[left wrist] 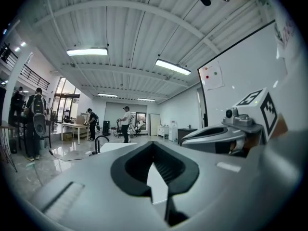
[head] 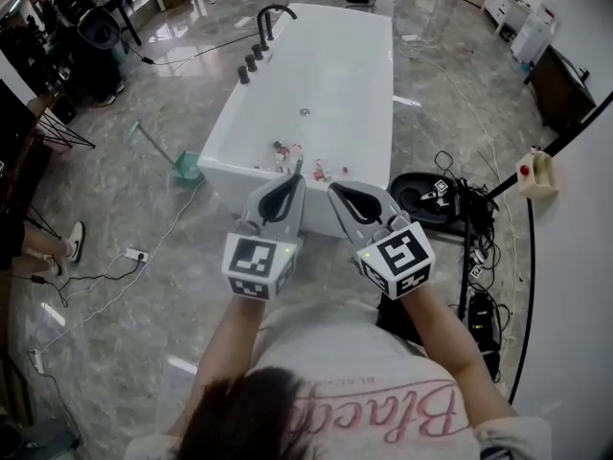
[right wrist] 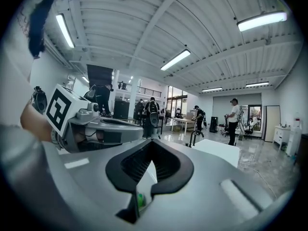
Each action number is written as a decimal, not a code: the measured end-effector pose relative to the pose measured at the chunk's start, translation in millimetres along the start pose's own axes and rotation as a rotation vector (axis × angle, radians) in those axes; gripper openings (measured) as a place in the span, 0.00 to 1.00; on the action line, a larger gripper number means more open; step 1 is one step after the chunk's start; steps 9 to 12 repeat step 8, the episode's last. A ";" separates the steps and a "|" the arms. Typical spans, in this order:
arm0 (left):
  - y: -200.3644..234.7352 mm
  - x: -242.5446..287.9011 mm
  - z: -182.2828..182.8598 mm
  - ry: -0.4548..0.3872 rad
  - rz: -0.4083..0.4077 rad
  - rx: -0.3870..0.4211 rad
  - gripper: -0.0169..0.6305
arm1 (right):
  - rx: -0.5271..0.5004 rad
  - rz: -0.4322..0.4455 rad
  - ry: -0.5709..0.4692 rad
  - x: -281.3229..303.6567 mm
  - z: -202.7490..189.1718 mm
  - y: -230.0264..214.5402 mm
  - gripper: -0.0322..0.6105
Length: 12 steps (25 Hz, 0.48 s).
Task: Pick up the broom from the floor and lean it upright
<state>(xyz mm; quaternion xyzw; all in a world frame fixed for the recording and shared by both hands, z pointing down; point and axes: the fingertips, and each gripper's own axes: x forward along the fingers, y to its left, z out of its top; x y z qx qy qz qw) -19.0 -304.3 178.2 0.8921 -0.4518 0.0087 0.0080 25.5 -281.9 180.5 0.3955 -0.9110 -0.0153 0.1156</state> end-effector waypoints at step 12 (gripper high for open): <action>-8.9 -8.6 6.0 -0.019 -0.051 0.027 0.03 | -0.001 0.006 -0.004 -4.6 0.2 10.5 0.05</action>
